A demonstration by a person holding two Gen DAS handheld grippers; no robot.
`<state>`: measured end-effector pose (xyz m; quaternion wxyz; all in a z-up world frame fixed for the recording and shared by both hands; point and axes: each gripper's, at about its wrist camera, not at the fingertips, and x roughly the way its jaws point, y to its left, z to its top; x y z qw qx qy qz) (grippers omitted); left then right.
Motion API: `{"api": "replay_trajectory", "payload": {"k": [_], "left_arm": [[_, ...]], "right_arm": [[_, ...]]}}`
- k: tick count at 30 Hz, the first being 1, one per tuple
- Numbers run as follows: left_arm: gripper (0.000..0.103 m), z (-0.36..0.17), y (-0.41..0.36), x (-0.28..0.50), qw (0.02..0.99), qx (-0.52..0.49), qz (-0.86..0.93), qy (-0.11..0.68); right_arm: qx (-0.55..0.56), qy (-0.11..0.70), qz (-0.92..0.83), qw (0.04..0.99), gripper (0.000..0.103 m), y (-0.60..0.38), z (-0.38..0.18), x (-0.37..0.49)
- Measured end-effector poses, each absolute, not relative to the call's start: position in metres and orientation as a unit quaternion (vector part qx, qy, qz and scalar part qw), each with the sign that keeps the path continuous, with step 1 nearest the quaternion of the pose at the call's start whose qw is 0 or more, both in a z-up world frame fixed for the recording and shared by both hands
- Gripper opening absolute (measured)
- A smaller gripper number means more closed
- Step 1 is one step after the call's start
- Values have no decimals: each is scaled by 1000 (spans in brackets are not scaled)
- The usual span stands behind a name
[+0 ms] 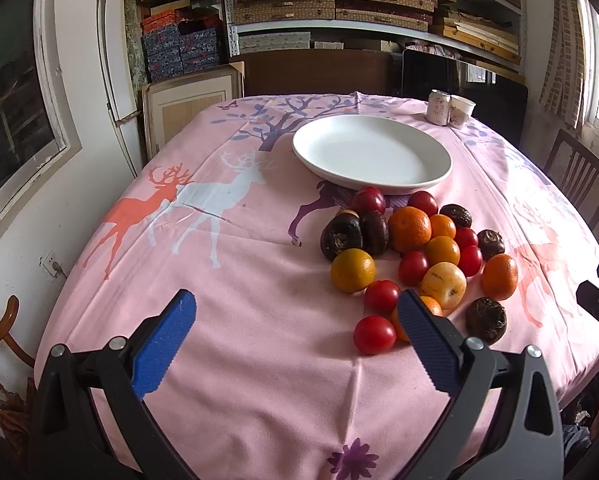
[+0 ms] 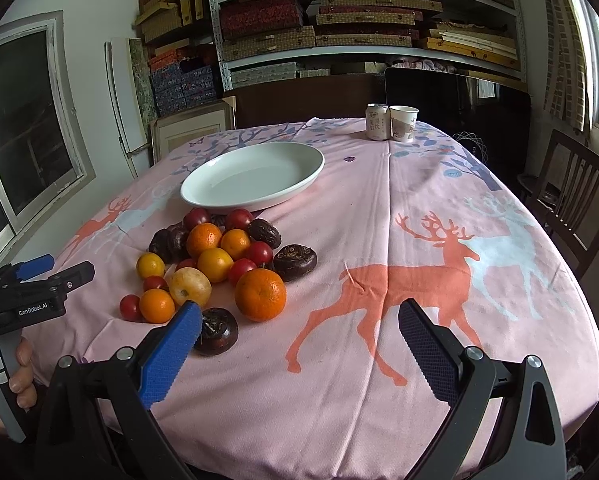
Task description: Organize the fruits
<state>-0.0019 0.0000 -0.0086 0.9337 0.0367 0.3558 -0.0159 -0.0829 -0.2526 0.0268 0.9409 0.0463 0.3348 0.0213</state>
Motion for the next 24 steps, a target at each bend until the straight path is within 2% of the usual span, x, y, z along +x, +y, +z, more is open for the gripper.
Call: {"api": "replay_trajectory", "payload": {"k": [24], "left_arm": [[99,-13,2,-3,932,36,-14,360]], "right_arm": [[45,338,31,940,99,-248,24,-85]]}}
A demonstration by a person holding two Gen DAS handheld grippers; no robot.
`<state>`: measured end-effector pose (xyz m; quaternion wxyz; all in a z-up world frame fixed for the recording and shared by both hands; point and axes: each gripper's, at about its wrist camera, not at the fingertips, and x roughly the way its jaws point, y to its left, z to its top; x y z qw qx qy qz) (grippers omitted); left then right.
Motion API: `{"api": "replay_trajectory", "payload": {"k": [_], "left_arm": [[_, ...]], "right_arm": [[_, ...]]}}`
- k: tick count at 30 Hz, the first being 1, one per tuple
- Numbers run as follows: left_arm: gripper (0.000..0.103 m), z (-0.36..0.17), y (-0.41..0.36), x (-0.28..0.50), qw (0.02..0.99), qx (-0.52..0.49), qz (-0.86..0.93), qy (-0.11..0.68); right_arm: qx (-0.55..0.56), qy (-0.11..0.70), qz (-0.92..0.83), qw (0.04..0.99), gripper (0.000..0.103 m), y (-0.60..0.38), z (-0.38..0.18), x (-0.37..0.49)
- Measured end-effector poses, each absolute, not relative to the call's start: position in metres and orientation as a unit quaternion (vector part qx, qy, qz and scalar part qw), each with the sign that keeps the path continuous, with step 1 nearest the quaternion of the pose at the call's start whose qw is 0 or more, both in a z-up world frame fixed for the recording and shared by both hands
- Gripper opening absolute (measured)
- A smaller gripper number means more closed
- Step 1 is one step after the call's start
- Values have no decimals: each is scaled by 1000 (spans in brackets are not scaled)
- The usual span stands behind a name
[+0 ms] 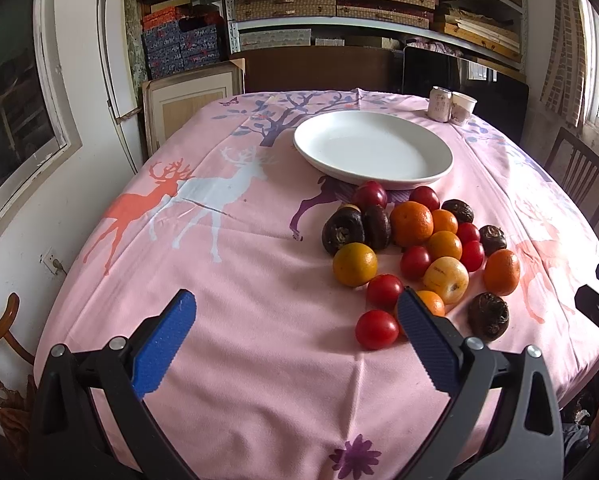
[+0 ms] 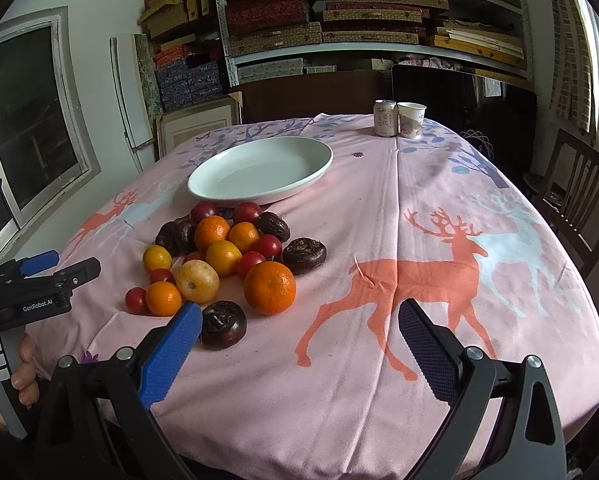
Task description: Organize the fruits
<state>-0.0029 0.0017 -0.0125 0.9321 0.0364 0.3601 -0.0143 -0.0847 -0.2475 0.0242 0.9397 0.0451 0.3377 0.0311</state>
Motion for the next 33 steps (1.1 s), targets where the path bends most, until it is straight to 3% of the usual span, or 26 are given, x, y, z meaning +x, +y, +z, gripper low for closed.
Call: {"api": "replay_trajectory", "payload": {"k": [33], "left_arm": [[99,-13,7,-3,929,37,-11,369]], "right_arm": [[30,337,82,938,99,-229,22,-90]]}}
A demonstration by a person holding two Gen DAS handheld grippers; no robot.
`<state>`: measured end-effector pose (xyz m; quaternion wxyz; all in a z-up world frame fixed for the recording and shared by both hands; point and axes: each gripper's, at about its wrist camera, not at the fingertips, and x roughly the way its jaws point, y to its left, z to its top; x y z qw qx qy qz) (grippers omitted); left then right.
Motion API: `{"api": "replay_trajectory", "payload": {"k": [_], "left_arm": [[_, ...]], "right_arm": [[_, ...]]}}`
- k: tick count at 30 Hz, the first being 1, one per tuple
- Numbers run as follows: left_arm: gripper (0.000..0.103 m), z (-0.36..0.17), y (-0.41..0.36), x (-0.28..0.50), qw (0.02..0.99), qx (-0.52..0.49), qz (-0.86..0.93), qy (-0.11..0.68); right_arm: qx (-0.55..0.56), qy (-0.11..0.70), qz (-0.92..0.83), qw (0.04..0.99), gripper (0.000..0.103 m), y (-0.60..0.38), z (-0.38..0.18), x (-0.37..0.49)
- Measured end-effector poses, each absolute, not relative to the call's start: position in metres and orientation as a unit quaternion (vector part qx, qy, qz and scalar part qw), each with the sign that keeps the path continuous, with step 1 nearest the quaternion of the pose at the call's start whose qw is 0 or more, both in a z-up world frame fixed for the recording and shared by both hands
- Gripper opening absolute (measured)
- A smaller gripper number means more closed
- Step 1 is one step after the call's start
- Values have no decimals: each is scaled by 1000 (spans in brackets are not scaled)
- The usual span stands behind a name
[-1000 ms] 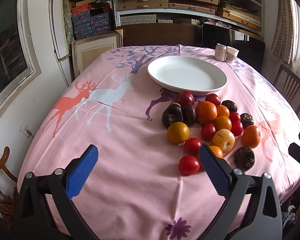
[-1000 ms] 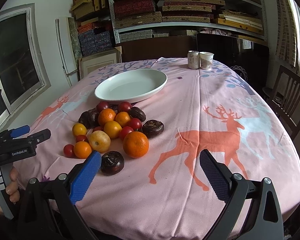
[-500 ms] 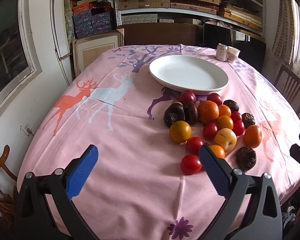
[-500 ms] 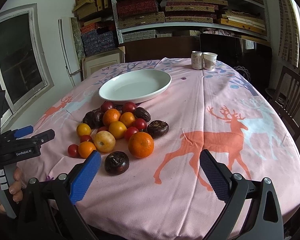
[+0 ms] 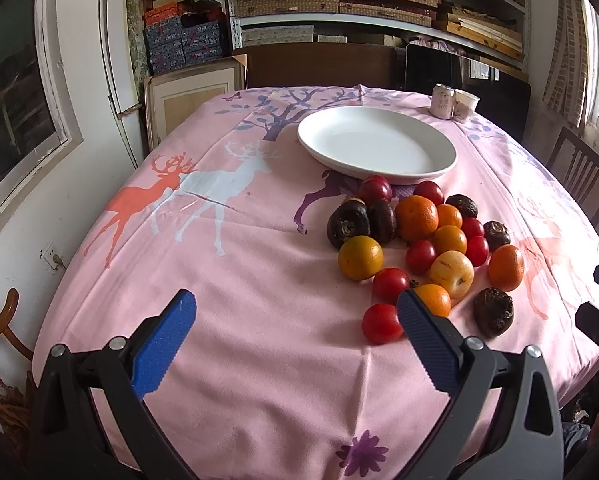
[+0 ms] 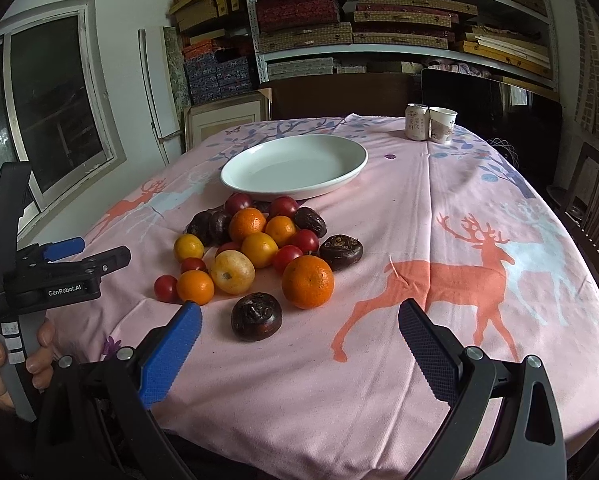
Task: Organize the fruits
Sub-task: 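Grasp a dark purple fruit with the right tool while the left tool grasps a red tomato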
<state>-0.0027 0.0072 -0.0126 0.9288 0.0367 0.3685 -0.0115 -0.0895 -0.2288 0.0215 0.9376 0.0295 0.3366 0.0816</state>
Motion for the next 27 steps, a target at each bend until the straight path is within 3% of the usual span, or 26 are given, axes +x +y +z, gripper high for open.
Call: {"api": "replay_trajectory", "payload": {"k": [8,13,16,19,20,27], "left_arm": [[99,-21,9,-14,926,63,-25,371],[99,-36,3,-20,918,97,-37,383],[99,-41,3,-20,916,97,-47,387],[99,-46,2,-16,914,96,-50,392],[99,-48,1,-14,913,95,-52,393],[99,-53,-21,-2,912,116,-69,386]], "right_arm": [[15,379,137,915,99,-208,-1,-82],[8,396,150,906,88,-193,-17,-64],[9,398,156,904,75,-185,-23,-54],[12,405,163,900,55,-180,-31,-43],[9,411,160,898,43,-179,-35,-40],[39,368,162,914,43,-203,-22,-57]]}}
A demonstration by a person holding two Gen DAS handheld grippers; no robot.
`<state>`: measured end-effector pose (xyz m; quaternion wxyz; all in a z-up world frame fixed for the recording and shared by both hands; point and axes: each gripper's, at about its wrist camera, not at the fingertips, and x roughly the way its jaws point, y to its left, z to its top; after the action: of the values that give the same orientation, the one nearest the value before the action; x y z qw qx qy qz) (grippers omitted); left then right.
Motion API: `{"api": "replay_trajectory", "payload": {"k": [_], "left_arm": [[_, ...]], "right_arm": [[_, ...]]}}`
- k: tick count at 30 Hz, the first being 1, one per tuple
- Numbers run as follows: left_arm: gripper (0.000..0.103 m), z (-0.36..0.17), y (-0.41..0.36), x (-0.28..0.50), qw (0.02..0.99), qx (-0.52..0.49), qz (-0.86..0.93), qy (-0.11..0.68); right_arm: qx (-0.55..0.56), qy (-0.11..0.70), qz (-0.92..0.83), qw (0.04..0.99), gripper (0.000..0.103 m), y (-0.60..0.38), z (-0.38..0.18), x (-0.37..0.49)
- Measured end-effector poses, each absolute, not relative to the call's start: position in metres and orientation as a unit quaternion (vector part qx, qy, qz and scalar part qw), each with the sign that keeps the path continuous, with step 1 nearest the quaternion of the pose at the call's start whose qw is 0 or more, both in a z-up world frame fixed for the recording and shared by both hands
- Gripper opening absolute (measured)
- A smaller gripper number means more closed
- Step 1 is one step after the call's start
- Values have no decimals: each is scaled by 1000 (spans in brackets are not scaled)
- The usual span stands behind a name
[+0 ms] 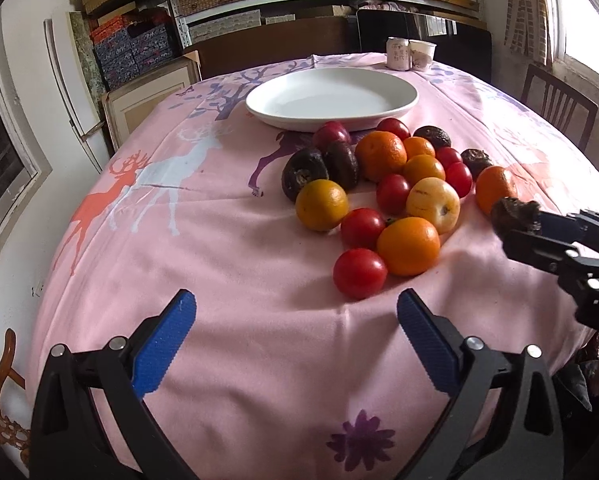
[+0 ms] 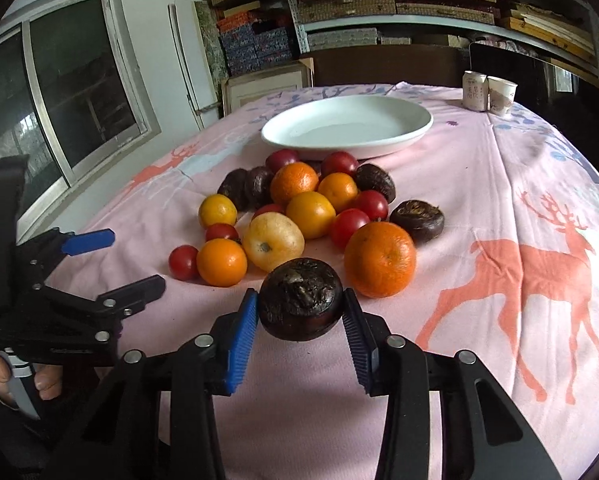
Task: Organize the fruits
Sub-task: 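Grasp a dark purple fruit with the right tool while the left tool grasps a red tomato, then carry both fruits over the white plate and open both tools to release them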
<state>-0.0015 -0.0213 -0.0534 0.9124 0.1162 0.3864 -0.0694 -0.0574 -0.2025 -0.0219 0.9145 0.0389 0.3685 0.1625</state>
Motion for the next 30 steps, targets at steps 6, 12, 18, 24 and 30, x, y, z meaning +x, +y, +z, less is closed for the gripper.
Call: {"api": "replay_trajectory", "payload": {"k": [6,12,18,24,30], "left_arm": [[92,-65,-24,17,907,110,-70,401],[38,-71,-41,12,897,128,-141,398],[31,-70,-35,13,890,99,-183,407],[31,-71,-35,8,891,98,-189,400],[31,-69,-35,8,891,100,-191,399]], "right_arm": [[57,377,146,913,43,-227,-18,-69],[64,385,146,909,43,-232,-26,-70],[61,369,148,915,44,-233,-23,-74],[66,380,158,909,44,-234,-25,-68],[51,394,158,904,56,-222,-34,-61]]}}
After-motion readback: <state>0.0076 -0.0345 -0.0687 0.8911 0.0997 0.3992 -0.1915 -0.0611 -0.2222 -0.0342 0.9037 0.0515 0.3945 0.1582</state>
